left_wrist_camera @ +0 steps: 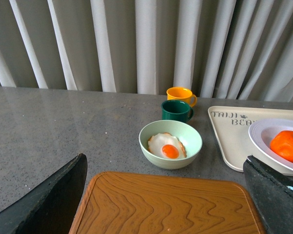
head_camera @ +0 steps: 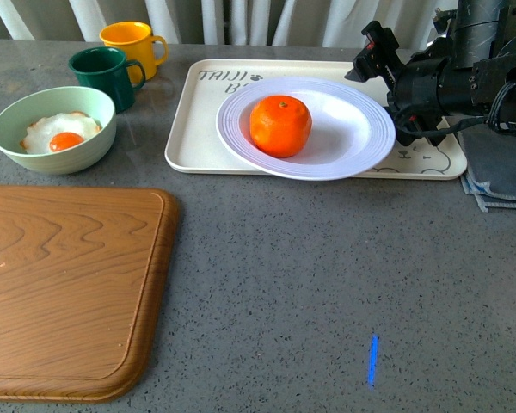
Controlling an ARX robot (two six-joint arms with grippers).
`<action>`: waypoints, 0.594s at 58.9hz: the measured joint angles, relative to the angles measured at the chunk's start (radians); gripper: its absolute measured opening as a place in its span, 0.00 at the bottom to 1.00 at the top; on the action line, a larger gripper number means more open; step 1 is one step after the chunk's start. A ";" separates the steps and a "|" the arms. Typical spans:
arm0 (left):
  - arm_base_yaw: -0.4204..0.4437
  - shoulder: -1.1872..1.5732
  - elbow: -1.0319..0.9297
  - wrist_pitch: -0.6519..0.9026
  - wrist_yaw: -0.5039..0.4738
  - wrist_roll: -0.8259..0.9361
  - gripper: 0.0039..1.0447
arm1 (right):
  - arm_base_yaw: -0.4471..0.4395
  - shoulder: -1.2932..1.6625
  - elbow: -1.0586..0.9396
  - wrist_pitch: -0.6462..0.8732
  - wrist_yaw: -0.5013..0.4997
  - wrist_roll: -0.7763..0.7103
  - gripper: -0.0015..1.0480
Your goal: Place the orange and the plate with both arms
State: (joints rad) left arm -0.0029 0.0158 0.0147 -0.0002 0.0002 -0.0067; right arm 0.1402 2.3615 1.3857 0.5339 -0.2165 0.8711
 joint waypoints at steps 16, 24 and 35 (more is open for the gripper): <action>0.000 0.000 0.000 0.000 0.000 0.000 0.92 | -0.011 -0.048 -0.077 0.004 0.026 -0.090 0.91; 0.000 0.000 0.000 0.000 0.000 0.000 0.92 | -0.011 -0.116 -0.143 0.006 0.037 -0.183 0.91; 0.000 0.000 0.000 0.000 0.000 0.000 0.92 | -0.005 -0.254 -0.238 0.024 0.021 -0.255 0.91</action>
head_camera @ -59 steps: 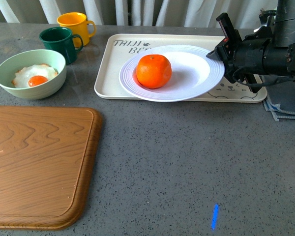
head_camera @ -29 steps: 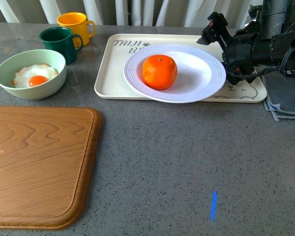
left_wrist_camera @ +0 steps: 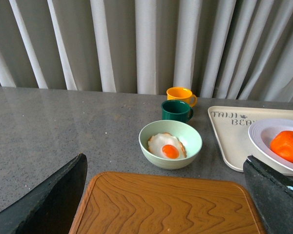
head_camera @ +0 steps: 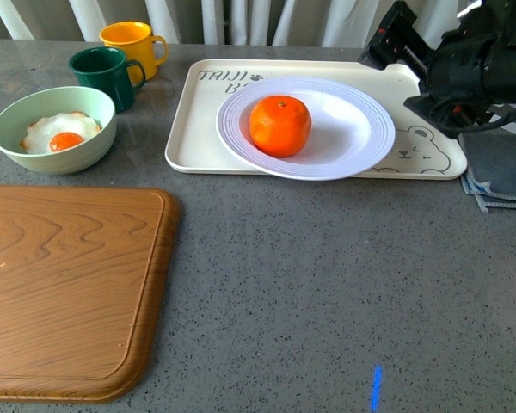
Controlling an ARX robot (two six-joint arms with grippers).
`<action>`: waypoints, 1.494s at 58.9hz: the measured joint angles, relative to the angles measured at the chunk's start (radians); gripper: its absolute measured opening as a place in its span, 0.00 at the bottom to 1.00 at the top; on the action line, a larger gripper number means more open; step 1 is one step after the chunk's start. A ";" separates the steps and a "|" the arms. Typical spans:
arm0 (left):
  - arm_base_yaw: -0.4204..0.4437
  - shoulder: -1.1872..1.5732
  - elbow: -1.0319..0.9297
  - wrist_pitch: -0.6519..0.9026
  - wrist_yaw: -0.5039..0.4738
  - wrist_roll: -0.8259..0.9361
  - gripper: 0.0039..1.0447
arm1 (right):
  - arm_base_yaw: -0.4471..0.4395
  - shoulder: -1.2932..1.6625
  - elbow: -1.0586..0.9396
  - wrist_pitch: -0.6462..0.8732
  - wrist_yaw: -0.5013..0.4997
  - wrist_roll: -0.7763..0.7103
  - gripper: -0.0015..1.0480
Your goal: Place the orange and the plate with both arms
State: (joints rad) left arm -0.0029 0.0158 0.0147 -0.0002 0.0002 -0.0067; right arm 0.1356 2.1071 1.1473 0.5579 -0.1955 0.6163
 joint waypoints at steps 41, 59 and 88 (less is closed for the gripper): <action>0.000 0.000 0.000 0.000 0.000 0.000 0.92 | -0.031 -0.638 -0.703 0.457 0.300 -0.578 0.30; 0.000 0.000 0.000 0.000 0.000 0.000 0.92 | -0.124 -0.945 -0.973 0.417 0.200 -0.610 0.02; 0.000 0.000 0.000 0.000 0.000 0.000 0.92 | -0.134 -1.262 -1.118 0.241 0.196 -0.610 0.02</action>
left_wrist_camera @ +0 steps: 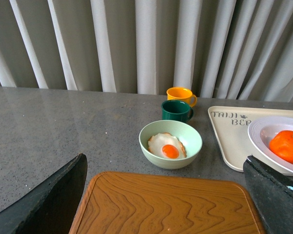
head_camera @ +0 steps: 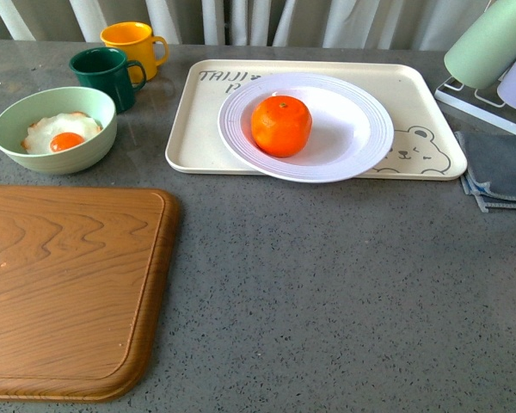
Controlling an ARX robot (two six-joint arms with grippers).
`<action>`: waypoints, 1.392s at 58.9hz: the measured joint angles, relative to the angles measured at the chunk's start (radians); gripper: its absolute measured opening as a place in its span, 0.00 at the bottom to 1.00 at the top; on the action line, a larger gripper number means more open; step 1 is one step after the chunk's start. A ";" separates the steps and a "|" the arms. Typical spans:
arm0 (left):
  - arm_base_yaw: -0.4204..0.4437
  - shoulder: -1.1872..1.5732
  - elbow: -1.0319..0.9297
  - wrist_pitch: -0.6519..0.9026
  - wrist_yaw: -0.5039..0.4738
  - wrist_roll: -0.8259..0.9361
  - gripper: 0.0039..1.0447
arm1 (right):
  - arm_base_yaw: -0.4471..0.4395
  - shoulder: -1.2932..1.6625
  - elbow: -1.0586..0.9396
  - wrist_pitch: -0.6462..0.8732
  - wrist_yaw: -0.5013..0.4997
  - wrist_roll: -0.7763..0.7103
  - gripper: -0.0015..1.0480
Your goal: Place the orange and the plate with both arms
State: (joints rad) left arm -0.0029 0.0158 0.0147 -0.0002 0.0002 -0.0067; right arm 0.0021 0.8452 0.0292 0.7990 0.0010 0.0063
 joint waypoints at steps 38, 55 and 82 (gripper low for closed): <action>0.000 0.000 0.000 0.000 0.000 0.000 0.92 | 0.000 -0.497 -0.008 -0.451 0.000 0.000 0.02; 0.000 0.000 0.000 0.000 0.000 0.000 0.92 | 0.000 -0.594 -0.008 -0.547 0.000 0.000 0.02; 0.000 0.000 0.000 0.000 0.000 0.000 0.92 | 0.000 -0.824 -0.008 -0.790 -0.001 0.000 0.02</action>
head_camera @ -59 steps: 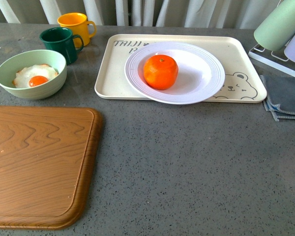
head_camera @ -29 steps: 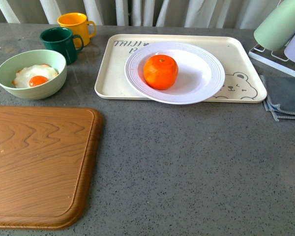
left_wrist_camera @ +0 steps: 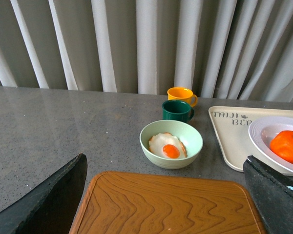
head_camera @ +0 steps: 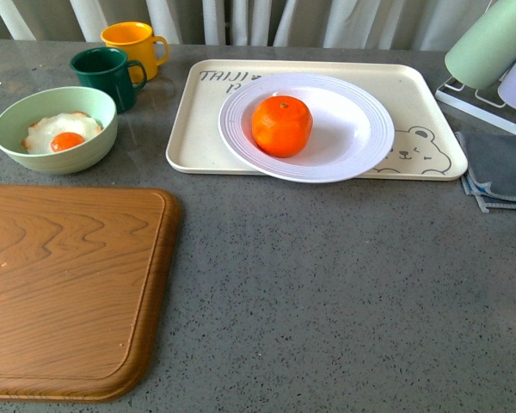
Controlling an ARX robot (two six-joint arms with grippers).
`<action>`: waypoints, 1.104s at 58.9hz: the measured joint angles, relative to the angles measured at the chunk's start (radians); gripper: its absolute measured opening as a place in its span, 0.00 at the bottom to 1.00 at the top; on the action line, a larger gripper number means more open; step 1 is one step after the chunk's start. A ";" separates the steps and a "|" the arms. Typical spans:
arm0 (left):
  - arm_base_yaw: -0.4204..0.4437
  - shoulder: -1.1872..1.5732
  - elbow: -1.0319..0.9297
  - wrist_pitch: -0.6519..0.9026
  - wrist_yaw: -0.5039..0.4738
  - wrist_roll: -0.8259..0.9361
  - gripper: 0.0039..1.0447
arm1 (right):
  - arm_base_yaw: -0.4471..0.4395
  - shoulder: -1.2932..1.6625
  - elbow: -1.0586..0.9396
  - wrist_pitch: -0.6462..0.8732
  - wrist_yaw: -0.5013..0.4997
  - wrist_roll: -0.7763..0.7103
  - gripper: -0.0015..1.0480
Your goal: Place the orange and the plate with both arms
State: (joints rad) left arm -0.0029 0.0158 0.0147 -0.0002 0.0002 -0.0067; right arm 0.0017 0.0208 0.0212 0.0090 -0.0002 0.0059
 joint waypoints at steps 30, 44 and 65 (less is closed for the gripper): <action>0.000 0.000 0.000 0.000 0.000 0.000 0.92 | 0.000 -0.014 0.000 -0.007 0.000 -0.001 0.40; 0.000 0.000 0.000 0.000 0.000 0.000 0.92 | 0.000 -0.015 0.000 -0.007 0.000 -0.001 0.77; 0.000 0.000 0.000 0.000 0.000 0.000 0.92 | 0.000 -0.015 0.000 -0.007 0.000 -0.001 0.91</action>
State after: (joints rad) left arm -0.0029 0.0158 0.0147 -0.0002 0.0002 -0.0067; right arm 0.0017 0.0059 0.0212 0.0017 0.0002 0.0051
